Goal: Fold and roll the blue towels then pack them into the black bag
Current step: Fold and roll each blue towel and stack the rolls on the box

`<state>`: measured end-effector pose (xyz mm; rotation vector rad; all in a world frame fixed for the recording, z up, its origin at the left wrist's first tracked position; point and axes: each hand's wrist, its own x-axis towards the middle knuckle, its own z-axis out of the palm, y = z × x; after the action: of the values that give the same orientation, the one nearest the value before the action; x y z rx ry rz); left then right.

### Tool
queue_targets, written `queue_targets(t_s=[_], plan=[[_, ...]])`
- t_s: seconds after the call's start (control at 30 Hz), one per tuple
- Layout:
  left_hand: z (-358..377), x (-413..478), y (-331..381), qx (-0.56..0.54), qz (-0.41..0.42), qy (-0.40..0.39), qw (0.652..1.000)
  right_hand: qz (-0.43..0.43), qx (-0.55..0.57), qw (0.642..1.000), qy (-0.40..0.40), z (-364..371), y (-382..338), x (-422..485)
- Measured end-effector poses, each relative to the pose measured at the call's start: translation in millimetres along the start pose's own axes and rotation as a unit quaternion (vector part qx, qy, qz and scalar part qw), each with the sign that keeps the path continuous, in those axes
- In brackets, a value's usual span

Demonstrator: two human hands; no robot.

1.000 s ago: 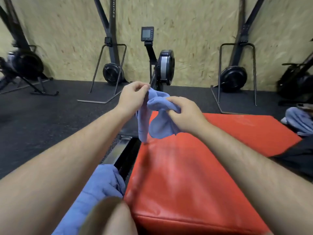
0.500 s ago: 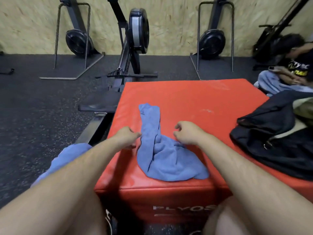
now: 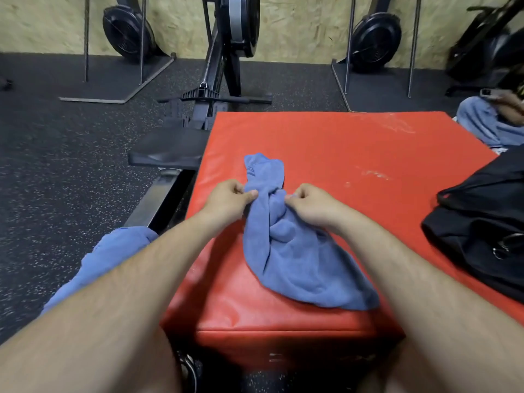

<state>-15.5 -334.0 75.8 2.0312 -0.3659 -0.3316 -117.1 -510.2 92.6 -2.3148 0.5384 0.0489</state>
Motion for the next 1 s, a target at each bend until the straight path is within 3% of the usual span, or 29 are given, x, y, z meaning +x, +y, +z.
queue_targets(t_s=[0.17,0.27,0.33,0.4,0.47,0.53,0.6,0.73,0.83,1.0], plan=[[-31,20,-15,-0.054,-0.014,0.096,0.994,-0.009,0.123,0.982,0.141,-32,-5,-2],[-43,25,-20,-0.065,-0.020,0.129,0.989,0.006,0.136,0.972,0.189,-57,-8,-21],[-45,25,-20,-0.073,-0.019,0.129,0.989,0.027,0.105,0.986,0.125,-69,-5,-37],[-45,25,-19,-0.065,-0.018,0.107,0.992,0.050,0.070,0.996,-0.006,-69,3,-54],[-44,24,-17,-0.052,-0.031,0.056,0.997,0.086,0.044,0.990,-0.105,-60,14,-68],[-43,22,-14,-0.044,-0.046,-0.016,0.998,0.119,-0.008,0.983,-0.142,-48,21,-72],[-41,17,-9,-0.040,-0.051,-0.070,0.995,0.141,-0.069,0.977,-0.142,-39,22,-70],[-35,6,-3,-0.053,-0.042,-0.084,0.994,0.106,-0.128,0.984,-0.060,-21,24,-61],[-33,0,-4,-0.031,-0.049,-0.092,0.994,0.066,-0.110,0.992,-0.005,-7,21,-50],[-28,-5,-5,-0.030,-0.055,-0.069,0.996,0.014,-0.053,0.998,-0.026,9,-4,-27]])
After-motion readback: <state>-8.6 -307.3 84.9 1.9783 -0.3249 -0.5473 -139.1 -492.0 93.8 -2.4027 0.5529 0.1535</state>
